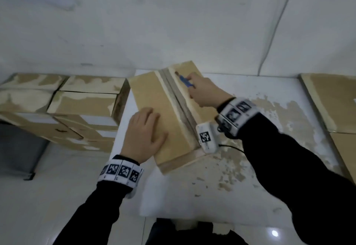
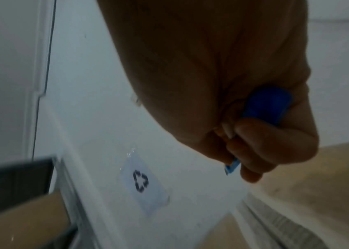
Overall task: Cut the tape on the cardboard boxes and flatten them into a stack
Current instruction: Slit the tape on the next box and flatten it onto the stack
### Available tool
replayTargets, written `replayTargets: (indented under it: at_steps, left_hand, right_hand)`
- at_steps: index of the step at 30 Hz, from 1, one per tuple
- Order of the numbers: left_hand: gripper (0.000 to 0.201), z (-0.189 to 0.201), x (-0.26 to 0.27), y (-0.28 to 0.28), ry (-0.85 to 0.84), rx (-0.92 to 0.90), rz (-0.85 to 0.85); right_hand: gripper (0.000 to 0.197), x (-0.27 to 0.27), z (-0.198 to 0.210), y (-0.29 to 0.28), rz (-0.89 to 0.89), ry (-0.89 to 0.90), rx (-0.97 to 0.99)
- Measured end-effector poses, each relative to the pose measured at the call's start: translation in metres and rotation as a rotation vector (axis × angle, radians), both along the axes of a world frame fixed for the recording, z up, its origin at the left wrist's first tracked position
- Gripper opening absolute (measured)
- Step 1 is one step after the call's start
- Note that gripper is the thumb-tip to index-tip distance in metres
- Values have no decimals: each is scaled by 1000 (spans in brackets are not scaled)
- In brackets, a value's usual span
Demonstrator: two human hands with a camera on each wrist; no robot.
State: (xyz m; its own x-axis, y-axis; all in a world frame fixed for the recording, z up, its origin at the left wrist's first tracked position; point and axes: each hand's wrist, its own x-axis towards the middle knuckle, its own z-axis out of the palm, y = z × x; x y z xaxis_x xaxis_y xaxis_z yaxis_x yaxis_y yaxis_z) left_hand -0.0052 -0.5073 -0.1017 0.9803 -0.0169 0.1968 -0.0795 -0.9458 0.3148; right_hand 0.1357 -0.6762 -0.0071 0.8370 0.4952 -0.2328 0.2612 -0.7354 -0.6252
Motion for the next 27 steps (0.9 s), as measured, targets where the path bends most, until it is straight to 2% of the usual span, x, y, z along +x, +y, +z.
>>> replayTargets:
  at_steps: [2,4,10,17,20,27]
  left_hand:
    - [72,-5,7,6,64,-2,-39]
    - [78,-12,8,8,86,-31,-49]
    - [77,-22,9,8,28,-93,-36]
    - [75,-24,10,11,18,-81,-69]
    - [73,-22,10,8,20,-117,-39]
    - [78,-21,12,2,33,-58,19]
  right_hand:
    - [37,13,-3,39,42,-35,-116]
    - [37,20,-5,62,58,-86,-214]
    - [34,29,-15,88,36,-109,-336]
    - [35,34,-9,108,71,-163,-507]
    - [35,27,-6,106,74,-178,-524]
    - [36,-15,-10,56,63,-42,-528]
